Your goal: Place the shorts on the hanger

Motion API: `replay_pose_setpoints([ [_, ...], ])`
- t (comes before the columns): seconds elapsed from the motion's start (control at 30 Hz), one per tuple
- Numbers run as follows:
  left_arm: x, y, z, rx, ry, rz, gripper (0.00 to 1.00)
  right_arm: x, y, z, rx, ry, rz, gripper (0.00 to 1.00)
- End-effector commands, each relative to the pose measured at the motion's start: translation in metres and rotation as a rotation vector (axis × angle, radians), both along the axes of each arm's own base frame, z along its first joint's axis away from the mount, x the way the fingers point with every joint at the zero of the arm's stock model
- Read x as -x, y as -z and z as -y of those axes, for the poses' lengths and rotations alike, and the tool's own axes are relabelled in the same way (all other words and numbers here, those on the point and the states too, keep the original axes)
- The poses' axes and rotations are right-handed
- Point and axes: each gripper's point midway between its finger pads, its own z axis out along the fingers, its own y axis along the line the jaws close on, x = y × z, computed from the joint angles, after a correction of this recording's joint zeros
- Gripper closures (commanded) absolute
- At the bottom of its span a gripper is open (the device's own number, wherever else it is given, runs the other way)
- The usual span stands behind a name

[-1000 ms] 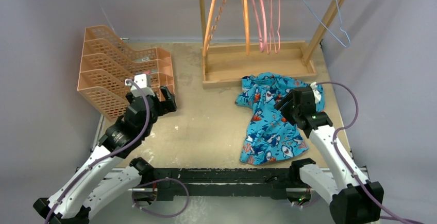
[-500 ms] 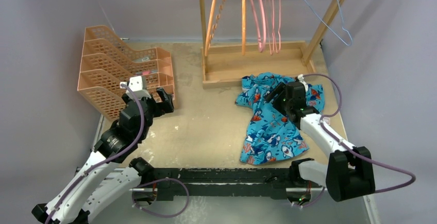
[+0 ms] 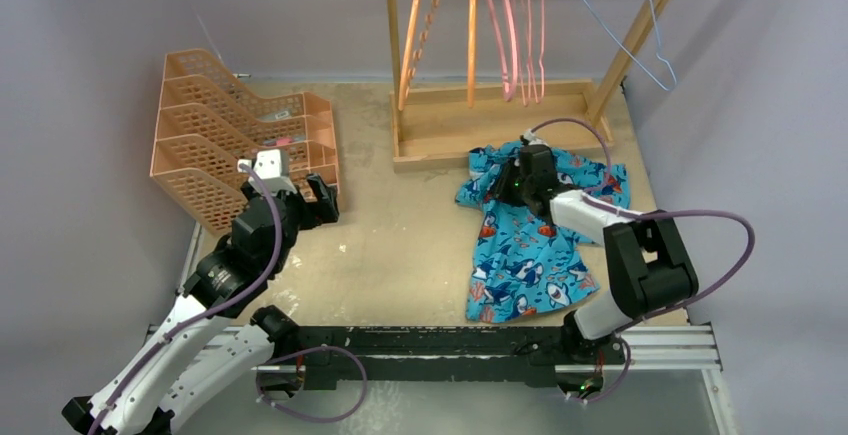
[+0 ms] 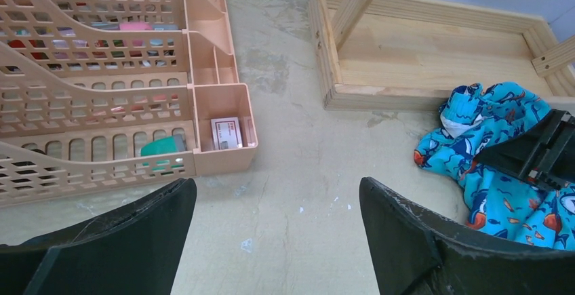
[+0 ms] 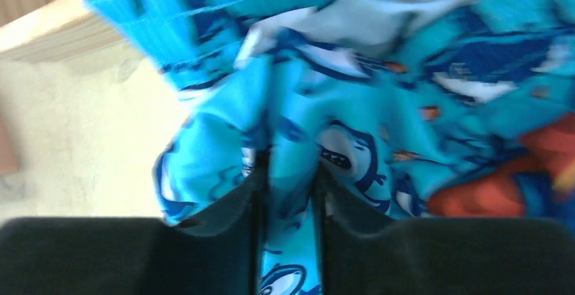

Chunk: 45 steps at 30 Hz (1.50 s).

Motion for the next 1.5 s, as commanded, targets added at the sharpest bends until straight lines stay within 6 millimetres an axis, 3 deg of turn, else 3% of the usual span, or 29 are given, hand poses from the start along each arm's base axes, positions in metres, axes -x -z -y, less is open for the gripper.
replay_pose_setpoints([
  [0.0, -0.004, -0.008, 0.002, 0.0, 0.012, 0.039, 0.12, -0.007, -0.04, -0.05, 0.016, -0.169, 0.138, 0.78],
  [0.13, -0.006, -0.004, -0.005, -0.008, -0.037, 0.023, 0.15, 0.008, -0.061, -0.082, -0.015, -0.261, 0.191, 0.93],
  [0.37, -0.004, 0.0, -0.034, 0.003, -0.237, -0.026, 0.25, 0.053, -0.11, -0.146, -0.194, -0.465, 0.312, 0.95],
  [0.53, -0.001, 0.004, -0.024, 0.129, -0.236, -0.055, 0.28, 0.087, -0.145, -0.186, -0.311, -0.573, 0.381, 0.94],
  [0.63, 0.0, 0.009, -0.004, 0.241, -0.168, -0.07, 0.29, 0.105, -0.148, -0.203, -0.347, -0.608, 0.368, 0.94],
  [0.77, -0.002, 0.021, 0.018, 0.328, -0.099, -0.09, 0.29, 0.122, -0.124, -0.212, -0.321, -0.615, 0.288, 0.89],
  [0.83, -0.004, 0.032, 0.02, 0.32, -0.102, -0.111, 0.29, 0.126, -0.107, -0.21, -0.281, -0.606, 0.244, 0.83],
  [0.93, -0.007, 0.042, 0.026, 0.307, -0.093, -0.136, 0.29, 0.124, -0.091, -0.193, -0.18, -0.556, 0.186, 0.65],
  [1.0, -0.009, 0.048, 0.031, 0.304, -0.078, -0.152, 0.29, 0.118, -0.092, -0.18, -0.111, -0.504, 0.172, 0.59],
  [1.23, -0.024, 0.054, 0.062, 0.427, -0.042, -0.197, 0.31, 0.106, -0.116, -0.153, 0.019, -0.428, 0.217, 0.52],
  [1.47, -0.042, 0.079, 0.12, 0.565, 0.066, -0.329, 0.36, 0.087, -0.107, -0.123, 0.137, -0.296, 0.224, 0.52],
])
